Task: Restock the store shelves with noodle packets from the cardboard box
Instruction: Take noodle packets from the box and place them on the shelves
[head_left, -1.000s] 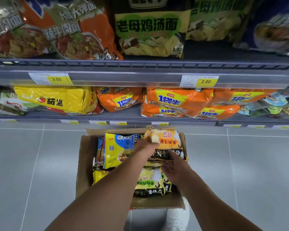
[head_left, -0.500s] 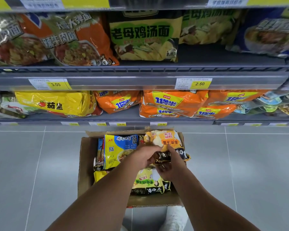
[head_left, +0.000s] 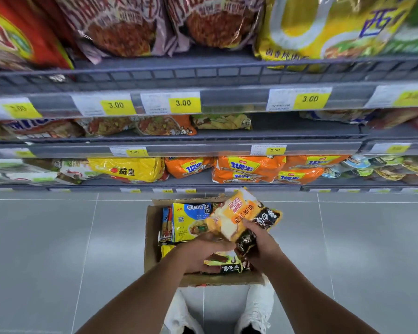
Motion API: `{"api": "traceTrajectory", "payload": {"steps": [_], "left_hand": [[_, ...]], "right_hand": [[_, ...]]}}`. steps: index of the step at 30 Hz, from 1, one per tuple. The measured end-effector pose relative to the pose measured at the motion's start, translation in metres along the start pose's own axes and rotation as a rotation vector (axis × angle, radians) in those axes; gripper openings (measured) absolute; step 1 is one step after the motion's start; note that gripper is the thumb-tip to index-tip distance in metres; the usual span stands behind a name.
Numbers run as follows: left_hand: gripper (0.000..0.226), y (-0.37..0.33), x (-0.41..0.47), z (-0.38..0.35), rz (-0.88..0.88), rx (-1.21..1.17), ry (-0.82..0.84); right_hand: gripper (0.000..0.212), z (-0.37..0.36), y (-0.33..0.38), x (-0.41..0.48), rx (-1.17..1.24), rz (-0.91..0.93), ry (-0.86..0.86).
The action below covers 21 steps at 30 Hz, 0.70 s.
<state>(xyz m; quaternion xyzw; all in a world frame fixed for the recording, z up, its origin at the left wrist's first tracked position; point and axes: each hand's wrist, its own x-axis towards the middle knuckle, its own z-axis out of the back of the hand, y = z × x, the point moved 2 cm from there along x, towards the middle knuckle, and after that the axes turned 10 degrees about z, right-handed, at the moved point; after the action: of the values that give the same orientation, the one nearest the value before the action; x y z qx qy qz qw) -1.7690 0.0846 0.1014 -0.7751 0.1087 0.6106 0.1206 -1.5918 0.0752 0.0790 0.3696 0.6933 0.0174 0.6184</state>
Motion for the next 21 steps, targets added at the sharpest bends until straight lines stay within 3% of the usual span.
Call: {"api": "traceTrajectory", "payload": {"steps": [2, 4, 7, 10, 12, 13, 14, 17, 19, 21], "left_hand": [[0.056, 0.009, -0.033, 0.007, 0.025, 0.05, 0.0], [0.048, 0.008, -0.075, 0.015, 0.021, 0.087, -0.045], [0.043, -0.009, -0.13, 0.028, -0.126, 0.293, -0.32], [0.06, -0.034, -0.199, 0.035, -0.403, 0.226, -0.417], [0.086, -0.047, -0.243, 0.035, -0.508, 0.284, -0.383], [0.094, -0.052, -0.27, 0.031, -0.543, 0.352, -0.354], [0.091, -0.058, -0.295, 0.025, -0.578, 0.409, -0.303], [0.05, -0.067, -0.353, 0.006, -0.595, 0.488, -0.057], [0.051, -0.066, -0.384, 0.002, -0.574, 0.444, 0.042], [0.069, -0.058, -0.414, 0.003, -0.566, 0.34, 0.107]], "right_hand": [[0.056, -0.002, 0.031, -0.023, -0.161, 0.018, 0.006], [0.046, -0.012, 0.071, -0.054, -0.293, 0.038, 0.066], [0.036, -0.031, 0.129, -0.095, -0.56, 0.073, 0.2], [0.071, -0.055, 0.179, -0.141, -0.946, 0.052, 0.327], [0.1, -0.075, 0.208, -0.169, -1.245, 0.06, 0.426], [0.104, -0.091, 0.219, -0.188, -1.361, 0.048, 0.477], [0.101, -0.108, 0.23, -0.207, -1.447, 0.032, 0.526], [0.111, -0.157, 0.253, -0.261, -1.625, -0.026, 0.626], [0.119, -0.181, 0.268, -0.29, -1.656, -0.021, 0.646], [0.13, -0.207, 0.286, -0.328, -1.68, -0.003, 0.626]]}}
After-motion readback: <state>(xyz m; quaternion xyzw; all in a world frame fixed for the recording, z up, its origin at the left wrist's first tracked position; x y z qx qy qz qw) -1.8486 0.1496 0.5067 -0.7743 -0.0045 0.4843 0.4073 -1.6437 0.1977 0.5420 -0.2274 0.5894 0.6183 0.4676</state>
